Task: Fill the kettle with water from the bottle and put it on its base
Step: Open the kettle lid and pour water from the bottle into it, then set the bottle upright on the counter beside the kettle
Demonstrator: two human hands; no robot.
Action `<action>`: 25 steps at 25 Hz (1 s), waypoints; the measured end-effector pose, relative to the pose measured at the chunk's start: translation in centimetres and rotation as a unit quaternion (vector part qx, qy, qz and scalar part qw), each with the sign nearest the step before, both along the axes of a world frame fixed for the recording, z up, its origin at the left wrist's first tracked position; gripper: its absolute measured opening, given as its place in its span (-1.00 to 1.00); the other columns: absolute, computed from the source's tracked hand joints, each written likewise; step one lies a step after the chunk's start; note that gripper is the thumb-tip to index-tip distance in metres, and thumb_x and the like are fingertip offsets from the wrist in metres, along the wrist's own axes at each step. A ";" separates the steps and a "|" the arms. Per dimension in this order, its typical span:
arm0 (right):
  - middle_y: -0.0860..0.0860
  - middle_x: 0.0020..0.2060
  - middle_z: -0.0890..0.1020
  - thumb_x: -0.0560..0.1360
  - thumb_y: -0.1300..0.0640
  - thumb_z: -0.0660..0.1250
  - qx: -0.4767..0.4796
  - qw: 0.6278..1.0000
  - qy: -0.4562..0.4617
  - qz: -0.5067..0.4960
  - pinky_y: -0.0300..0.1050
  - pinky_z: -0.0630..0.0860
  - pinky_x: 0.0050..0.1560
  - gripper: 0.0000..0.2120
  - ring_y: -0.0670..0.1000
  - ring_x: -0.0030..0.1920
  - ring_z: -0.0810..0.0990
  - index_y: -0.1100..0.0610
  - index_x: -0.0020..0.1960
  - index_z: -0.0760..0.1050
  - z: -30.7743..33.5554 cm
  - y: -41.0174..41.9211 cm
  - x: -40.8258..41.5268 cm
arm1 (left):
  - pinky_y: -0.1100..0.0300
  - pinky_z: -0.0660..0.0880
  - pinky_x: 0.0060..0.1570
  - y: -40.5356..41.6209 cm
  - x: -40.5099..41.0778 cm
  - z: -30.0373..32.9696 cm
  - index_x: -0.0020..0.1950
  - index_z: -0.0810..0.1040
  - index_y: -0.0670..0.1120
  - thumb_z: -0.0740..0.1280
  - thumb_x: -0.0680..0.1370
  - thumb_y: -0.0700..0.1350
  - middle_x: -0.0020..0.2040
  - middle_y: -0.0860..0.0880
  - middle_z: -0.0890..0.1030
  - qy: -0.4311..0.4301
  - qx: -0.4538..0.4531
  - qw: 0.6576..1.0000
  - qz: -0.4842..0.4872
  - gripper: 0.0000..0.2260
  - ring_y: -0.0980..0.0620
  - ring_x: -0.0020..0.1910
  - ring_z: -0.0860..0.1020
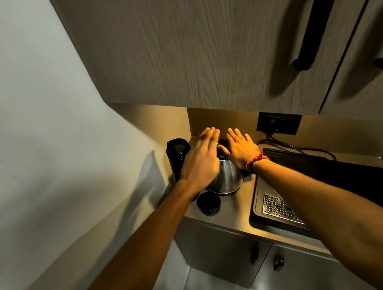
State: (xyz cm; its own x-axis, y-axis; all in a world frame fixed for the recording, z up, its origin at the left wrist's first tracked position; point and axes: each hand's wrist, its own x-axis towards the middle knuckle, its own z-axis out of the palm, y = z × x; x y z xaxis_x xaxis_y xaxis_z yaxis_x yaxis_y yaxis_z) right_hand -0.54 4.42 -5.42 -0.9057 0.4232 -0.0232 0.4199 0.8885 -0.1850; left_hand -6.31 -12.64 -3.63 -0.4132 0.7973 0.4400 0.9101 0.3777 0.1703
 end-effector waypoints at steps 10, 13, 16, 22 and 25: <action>-0.01 0.60 -0.06 0.64 -0.06 -0.09 0.040 0.997 0.027 0.061 0.22 -0.15 0.54 -0.45 0.07 0.60 -0.10 0.09 0.59 -0.02 -1.8 -0.4 1.4 | 0.00 -0.11 0.55 3.1 -0.8 -3.6 0.62 -0.19 -0.18 0.27 0.58 -0.06 0.64 -0.15 -0.13 -0.161 -0.199 0.963 0.088 -0.21 -0.08 0.61 -0.14; 0.04 0.60 -0.03 0.62 -0.04 -0.07 0.059 0.997 0.019 0.049 0.23 -0.09 0.55 -0.44 0.10 0.60 -0.06 0.13 0.57 0.03 -1.3 -1.1 1.4 | -0.01 -0.11 0.54 2.8 -0.6 -3.6 0.61 -0.23 -0.16 0.30 0.55 -0.15 0.63 -0.15 -0.18 -0.180 -0.200 0.959 0.087 -0.17 -0.09 0.61 -0.17; 0.18 0.47 0.33 0.52 -0.07 0.04 0.146 0.979 0.081 0.115 0.18 0.33 0.43 -0.42 0.22 0.45 0.33 0.21 0.45 0.29 -1.9 -3.5 3.2 | 0.03 -0.03 0.54 0.9 1.2 -5.5 0.62 -0.19 -0.15 0.31 0.57 -0.16 0.64 -0.13 -0.17 -0.146 -0.106 0.981 0.072 -0.19 -0.07 0.61 -0.15; 0.11 0.12 0.49 0.53 -0.06 0.13 0.139 0.959 0.065 0.240 0.06 0.54 -0.05 -0.59 0.12 -0.04 0.51 0.18 0.25 0.42 -7.5 -8.4 5.0 | 0.06 0.34 0.44 -7.2 4.7 -12.9 0.60 0.07 -0.21 0.33 0.56 -0.25 0.62 -0.15 0.11 -0.132 -0.096 0.983 0.083 -0.32 -0.09 0.58 0.15; 0.13 0.38 0.38 0.53 -0.17 0.19 0.108 0.959 -0.074 0.251 0.08 0.51 0.18 -0.36 0.17 0.22 0.47 0.15 0.49 0.23 -9.0 -10.3 4.0 | 0.13 0.26 0.46 -9.7 4.2 -14.0 0.60 0.11 -0.19 0.27 0.58 -0.20 0.59 -0.15 0.20 -0.134 -0.126 0.976 0.117 -0.38 -0.08 0.57 0.19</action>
State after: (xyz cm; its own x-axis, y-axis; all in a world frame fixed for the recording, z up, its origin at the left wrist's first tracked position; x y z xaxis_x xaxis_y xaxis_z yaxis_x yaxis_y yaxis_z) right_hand 3.42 -5.90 -14.39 -0.9901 -0.0563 -0.1283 -0.0637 0.9965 0.0545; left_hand -2.12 -22.33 -17.66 -0.6702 0.7362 0.0938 0.7296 0.6304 0.2651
